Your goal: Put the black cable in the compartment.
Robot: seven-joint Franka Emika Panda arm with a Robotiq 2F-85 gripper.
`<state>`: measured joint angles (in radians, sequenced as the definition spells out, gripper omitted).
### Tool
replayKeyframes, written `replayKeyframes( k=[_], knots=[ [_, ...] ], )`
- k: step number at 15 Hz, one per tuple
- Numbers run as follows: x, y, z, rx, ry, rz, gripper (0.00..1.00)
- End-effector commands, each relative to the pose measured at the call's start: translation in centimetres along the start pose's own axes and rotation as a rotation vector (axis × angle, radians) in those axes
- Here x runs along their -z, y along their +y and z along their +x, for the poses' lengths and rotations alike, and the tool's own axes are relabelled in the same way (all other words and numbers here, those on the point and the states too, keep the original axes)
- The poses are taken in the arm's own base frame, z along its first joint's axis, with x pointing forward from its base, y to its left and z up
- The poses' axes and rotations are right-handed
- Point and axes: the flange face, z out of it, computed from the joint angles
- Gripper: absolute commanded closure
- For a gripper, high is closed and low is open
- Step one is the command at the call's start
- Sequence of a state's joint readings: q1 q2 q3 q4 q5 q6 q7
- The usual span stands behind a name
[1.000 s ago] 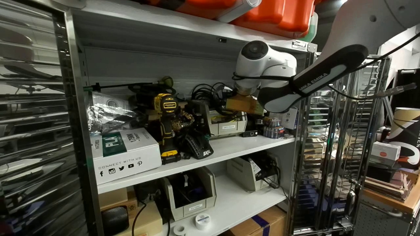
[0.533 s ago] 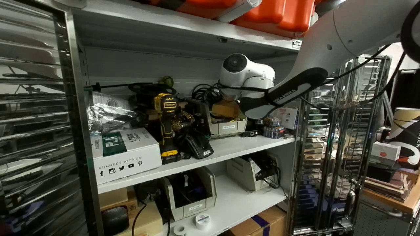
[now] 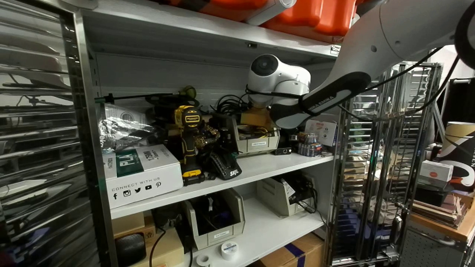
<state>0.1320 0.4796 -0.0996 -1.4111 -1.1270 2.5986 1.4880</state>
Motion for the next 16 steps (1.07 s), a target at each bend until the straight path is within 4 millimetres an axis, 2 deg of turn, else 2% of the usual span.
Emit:
replayKeyframes(
  k=[1,3,8,13,16],
  knots=[
    [4.7,2.1,0.9,0.030,-0.031,-0.008,0.06],
    [6.1,4.0,0.7,0.024,-0.065,-0.027,0.00],
    [10.3,9.3,-0.4,0.045,-0.253,-0.045,0.00],
    [13.3,14.3,-2.4,0.092,-0.562,-0.005,0.00],
    [14.5,17.6,-1.4,0.129,-0.771,0.014,0.00]
  ],
)
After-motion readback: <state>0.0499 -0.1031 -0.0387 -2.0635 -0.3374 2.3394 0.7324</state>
